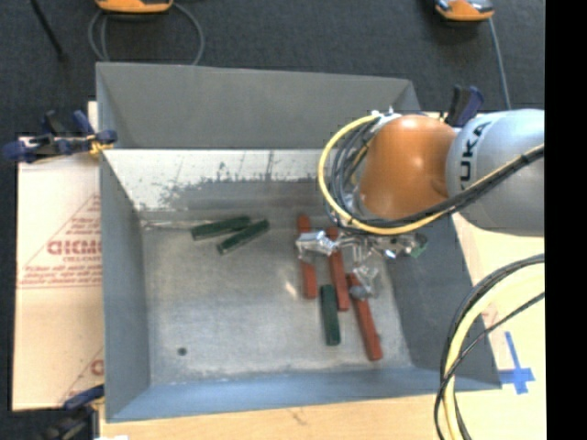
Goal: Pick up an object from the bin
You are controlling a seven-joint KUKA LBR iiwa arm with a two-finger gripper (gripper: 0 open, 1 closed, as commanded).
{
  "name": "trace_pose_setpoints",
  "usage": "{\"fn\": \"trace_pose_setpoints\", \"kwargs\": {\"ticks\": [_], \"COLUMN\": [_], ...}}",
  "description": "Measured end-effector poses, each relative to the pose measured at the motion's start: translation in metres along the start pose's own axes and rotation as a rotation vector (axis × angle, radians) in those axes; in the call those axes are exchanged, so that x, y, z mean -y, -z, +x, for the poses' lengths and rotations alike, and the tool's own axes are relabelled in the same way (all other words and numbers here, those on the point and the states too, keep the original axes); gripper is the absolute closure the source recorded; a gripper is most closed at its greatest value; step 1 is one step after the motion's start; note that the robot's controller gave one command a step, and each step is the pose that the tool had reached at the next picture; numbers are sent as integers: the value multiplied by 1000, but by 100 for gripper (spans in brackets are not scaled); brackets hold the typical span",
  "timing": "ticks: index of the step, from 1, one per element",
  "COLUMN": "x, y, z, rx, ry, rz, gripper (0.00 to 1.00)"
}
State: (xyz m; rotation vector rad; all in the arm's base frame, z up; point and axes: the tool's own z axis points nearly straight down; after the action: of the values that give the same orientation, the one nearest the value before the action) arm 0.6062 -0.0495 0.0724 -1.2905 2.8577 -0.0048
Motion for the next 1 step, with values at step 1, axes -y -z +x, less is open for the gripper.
{"fn": "trace_pose_setpoints", "kwargs": {"ticks": [1], "x": [1], "y": [4], "z": [-2], "rx": [6], "ry": [-4], "rz": [3], "gripper": [100]}}
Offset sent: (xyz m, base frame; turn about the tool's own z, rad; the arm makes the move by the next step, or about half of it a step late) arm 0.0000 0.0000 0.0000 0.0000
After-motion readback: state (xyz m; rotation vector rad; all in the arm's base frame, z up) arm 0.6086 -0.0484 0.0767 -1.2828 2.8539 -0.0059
